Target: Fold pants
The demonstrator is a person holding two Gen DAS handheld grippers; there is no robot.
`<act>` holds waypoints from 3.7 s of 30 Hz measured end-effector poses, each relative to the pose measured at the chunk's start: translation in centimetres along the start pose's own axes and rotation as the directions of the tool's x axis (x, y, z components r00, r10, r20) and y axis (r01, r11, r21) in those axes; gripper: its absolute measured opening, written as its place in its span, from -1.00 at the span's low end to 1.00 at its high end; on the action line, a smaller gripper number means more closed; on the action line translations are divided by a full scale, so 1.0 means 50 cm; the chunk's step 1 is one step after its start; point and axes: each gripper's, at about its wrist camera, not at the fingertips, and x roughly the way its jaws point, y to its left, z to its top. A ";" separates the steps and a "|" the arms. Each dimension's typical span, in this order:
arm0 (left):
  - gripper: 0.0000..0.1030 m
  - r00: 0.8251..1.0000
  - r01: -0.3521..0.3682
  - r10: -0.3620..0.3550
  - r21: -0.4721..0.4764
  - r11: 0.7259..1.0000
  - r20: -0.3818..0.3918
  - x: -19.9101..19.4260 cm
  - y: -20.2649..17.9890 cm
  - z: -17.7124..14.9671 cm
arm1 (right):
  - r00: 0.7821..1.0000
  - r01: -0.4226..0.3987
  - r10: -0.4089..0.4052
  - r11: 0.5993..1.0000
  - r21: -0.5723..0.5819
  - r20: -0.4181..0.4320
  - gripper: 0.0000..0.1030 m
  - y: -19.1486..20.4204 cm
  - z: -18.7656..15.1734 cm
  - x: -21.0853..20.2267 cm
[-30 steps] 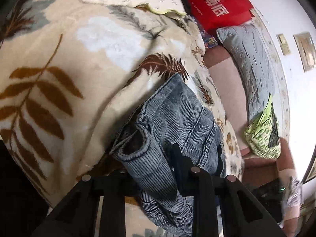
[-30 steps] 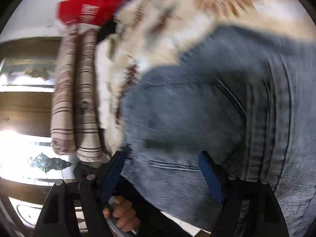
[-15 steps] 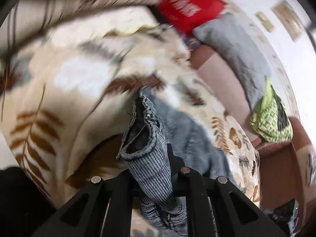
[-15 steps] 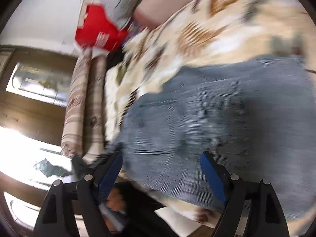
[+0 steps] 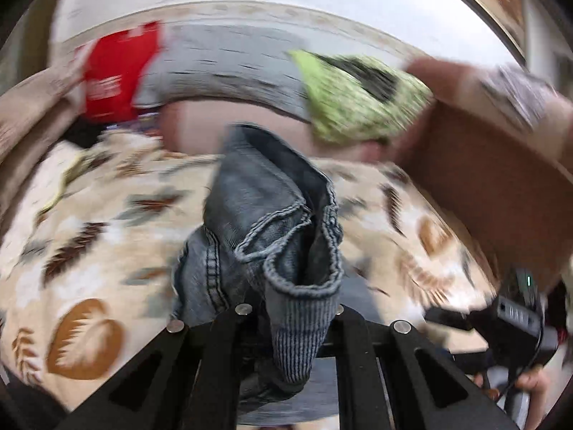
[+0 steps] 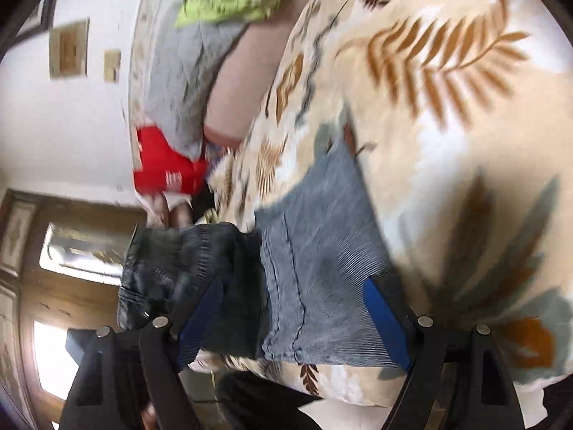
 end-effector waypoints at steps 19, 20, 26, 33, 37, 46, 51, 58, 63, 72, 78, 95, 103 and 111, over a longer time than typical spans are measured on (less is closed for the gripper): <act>0.58 0.998 0.004 -0.006 -0.025 1.000 -0.069 -0.024 0.100 -0.048 | 0.999 0.020 -0.020 1.000 0.008 -0.042 0.65 -0.009 -0.015 -0.017; 0.58 0.993 -0.056 0.050 -0.054 0.997 -0.110 -0.010 0.137 -0.056 | 0.998 0.028 -0.028 1.000 0.003 -0.062 0.65 -0.002 -0.026 -0.007; 0.58 0.971 -0.074 0.047 -0.109 0.991 -0.232 0.057 0.204 -0.116 | 0.996 0.087 -0.088 0.995 -0.055 -0.025 0.65 0.060 -0.059 -0.010; 0.58 0.965 -0.051 0.033 -0.064 0.997 -0.259 0.074 0.188 -0.159 | 0.997 0.058 -0.063 0.989 -0.139 -0.033 0.65 0.108 -0.078 0.007; 0.58 0.978 -0.041 0.027 -0.066 0.997 -0.208 0.060 0.192 -0.127 | 0.993 0.108 -0.104 0.992 0.072 -0.054 0.50 -0.034 -0.085 0.056; 0.64 0.968 -0.084 0.090 0.037 0.996 -0.235 0.110 0.164 -0.166 | 0.991 0.117 -0.111 0.989 0.086 -0.075 0.51 -0.003 -0.074 0.033; 0.65 0.968 -0.080 0.084 0.028 0.996 -0.236 0.111 0.167 -0.167 | 0.987 0.142 -0.131 0.981 0.128 -0.093 0.51 -0.015 -0.061 0.058; 0.69 0.970 -0.070 0.070 0.009 0.998 -0.231 0.109 0.176 -0.168 | 0.955 0.280 -0.273 0.959 0.045 -0.119 -0.61 0.008 -0.049 0.089; 0.69 0.976 -0.061 0.059 -0.006 0.998 -0.208 0.076 0.181 -0.138 | 0.924 0.376 -0.382 0.913 -0.159 -0.008 -0.62 0.106 -0.070 0.066; 0.84 0.953 -0.074 0.125 0.187 0.979 -0.278 0.128 0.107 -0.164 | 0.866 0.495 -0.498 0.847 -0.194 0.041 -0.57 0.036 -0.072 0.056; 0.84 0.962 -0.057 0.094 0.149 0.987 -0.255 0.128 0.114 -0.174 | 0.914 0.405 -0.381 0.887 -0.221 0.142 -0.20 0.138 -0.044 -0.013; 0.84 0.969 -0.067 0.096 0.133 0.989 -0.229 0.125 0.137 -0.170 | 0.919 0.357 -0.389 0.890 -0.283 -0.065 -0.13 0.149 -0.008 0.108; 0.84 0.968 -0.057 0.089 0.141 0.988 -0.236 0.125 0.136 -0.168 | 0.953 0.228 -0.278 0.921 -0.317 -0.120 0.37 0.231 0.110 0.253; 0.83 0.996 0.016 -0.018 -0.021 1.000 -0.087 0.054 0.176 -0.100 | 0.911 0.354 -0.391 0.904 -0.239 -0.134 -1.00 0.101 0.123 0.263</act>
